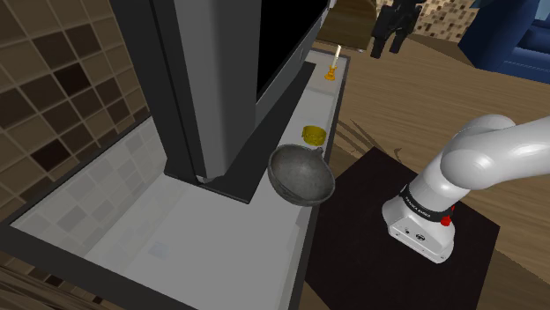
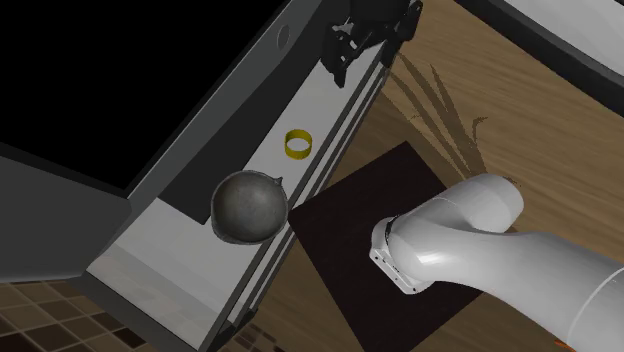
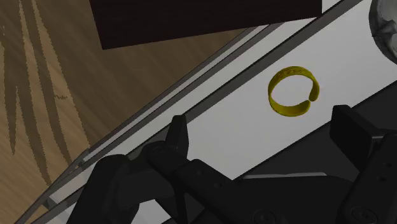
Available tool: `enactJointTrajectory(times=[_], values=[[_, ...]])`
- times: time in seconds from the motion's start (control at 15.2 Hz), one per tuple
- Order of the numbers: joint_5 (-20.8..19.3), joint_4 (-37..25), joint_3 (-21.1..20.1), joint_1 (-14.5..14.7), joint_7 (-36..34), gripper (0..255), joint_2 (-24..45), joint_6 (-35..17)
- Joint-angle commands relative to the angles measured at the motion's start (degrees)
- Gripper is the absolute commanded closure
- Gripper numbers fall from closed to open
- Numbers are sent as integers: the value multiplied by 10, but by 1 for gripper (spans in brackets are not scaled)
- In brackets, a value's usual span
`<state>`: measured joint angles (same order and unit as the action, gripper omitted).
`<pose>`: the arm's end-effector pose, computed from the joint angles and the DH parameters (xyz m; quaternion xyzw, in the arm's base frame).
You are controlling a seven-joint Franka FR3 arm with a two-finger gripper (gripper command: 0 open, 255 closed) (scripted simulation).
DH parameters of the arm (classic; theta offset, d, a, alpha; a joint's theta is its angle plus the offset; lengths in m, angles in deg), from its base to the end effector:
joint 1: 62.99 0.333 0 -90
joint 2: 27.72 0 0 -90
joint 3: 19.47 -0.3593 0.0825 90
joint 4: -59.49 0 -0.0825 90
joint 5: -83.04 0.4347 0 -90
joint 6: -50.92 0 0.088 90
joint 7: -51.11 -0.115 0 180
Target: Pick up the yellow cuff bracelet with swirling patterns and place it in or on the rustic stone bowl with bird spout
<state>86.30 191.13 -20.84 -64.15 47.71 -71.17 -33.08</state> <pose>0.3241 0.0109 0.6256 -0.9987 0.0294 0.0372 0.0191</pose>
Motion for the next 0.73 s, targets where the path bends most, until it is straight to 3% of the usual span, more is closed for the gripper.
enactJointTrajectory(times=[0.0, 0.66], values=[[0, 0, 0, 0, 0, 0, 0, 0], [68, 126, -45, 35, -20, 0, 55, -186]])
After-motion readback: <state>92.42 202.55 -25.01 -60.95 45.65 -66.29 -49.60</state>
